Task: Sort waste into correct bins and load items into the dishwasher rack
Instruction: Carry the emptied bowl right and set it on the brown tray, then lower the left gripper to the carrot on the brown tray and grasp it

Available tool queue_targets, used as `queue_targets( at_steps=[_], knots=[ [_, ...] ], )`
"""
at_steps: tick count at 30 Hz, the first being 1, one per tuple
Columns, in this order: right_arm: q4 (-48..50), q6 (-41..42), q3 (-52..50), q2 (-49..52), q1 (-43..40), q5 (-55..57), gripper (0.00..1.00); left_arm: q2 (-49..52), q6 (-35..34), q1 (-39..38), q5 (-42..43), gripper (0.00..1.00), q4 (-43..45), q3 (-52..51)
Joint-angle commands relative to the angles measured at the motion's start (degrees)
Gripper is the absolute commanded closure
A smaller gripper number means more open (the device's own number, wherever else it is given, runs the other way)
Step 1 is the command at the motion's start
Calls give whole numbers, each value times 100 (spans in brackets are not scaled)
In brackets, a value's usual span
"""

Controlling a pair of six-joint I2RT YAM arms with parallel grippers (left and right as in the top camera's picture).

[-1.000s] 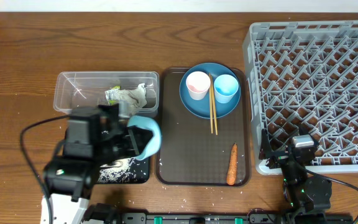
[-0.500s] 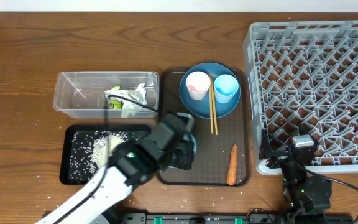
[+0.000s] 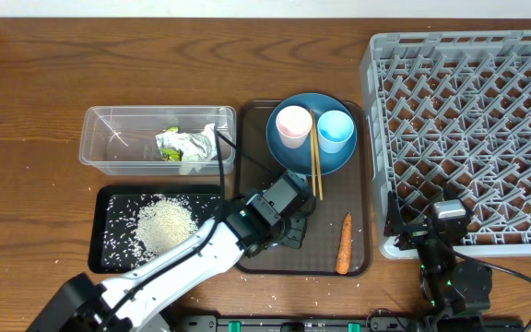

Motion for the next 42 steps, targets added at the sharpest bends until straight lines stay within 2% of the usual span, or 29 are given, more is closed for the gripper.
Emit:
queue_targets(
  at_steps=[1,2,5,7,12,24,30,42],
  knots=[
    [-24,-66,-7,17,17,35,1,136,-50,-13,-188,93,66,157],
    [-24,-66,-7,17,17,35,1,157,-50,-13,-188,93,94,157],
    [-24,-66,-7,17,17,35,1,164,-50,-13,-184,83,114,157],
    [-24,-66,-7,17,17,35,1,133,-44,-13,-186,69,109,157],
    [-24,-66,-7,17,17,35,1,-111,-28,-13,-184,59,179,166],
    [-24,-66,-7,17,17,35,1,-927,-57,-374,-190,57,199,197],
    [-24,-66,-7,17,17,35,1,-767,-79,-885,-339,57,304,197],
    [-24,-66,-7,17,17,35,1,125,-330,-1853,-977,57,1300,197]
  ],
)
